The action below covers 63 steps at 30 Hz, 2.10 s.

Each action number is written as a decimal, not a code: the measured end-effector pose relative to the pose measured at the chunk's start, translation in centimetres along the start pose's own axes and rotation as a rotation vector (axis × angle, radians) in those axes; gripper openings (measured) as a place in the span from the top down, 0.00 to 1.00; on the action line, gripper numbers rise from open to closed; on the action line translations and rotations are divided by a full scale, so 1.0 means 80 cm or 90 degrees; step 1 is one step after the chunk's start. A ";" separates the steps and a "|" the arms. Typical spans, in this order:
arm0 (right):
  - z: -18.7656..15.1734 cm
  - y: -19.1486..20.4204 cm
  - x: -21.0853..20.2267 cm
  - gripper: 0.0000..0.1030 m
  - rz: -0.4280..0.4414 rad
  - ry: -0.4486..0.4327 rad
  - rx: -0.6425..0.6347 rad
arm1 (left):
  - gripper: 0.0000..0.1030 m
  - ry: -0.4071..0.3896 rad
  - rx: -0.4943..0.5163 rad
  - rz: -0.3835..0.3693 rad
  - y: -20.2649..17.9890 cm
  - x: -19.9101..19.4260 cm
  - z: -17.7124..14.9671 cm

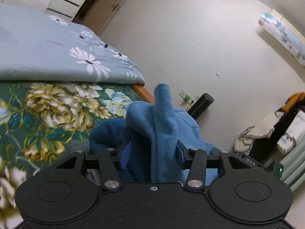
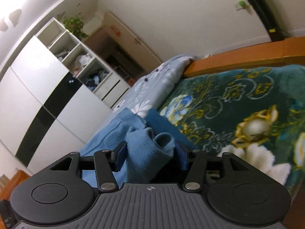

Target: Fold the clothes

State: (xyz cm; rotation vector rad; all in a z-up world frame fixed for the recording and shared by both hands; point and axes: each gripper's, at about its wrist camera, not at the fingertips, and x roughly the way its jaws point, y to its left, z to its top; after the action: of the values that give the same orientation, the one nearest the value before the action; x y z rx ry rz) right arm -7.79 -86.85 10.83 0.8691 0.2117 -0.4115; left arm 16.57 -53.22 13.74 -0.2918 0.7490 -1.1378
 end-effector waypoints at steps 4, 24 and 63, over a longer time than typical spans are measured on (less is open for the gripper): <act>-0.014 0.007 -0.039 0.38 -0.027 -0.009 -0.032 | 0.44 0.009 -0.009 0.016 0.012 -0.038 -0.015; -0.219 0.195 -0.167 0.00 -0.013 0.079 -0.258 | 0.09 -0.056 -0.032 0.255 0.097 -0.400 -0.156; -0.610 0.446 -0.121 0.00 0.089 0.290 -0.420 | 0.01 -0.177 -0.100 0.541 0.208 -0.643 -0.312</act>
State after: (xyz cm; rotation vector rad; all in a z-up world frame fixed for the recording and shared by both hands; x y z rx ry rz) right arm -1.76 -26.00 8.13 0.3086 0.6616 0.0070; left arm 0.77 3.66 6.15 -0.2202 0.6157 -0.2283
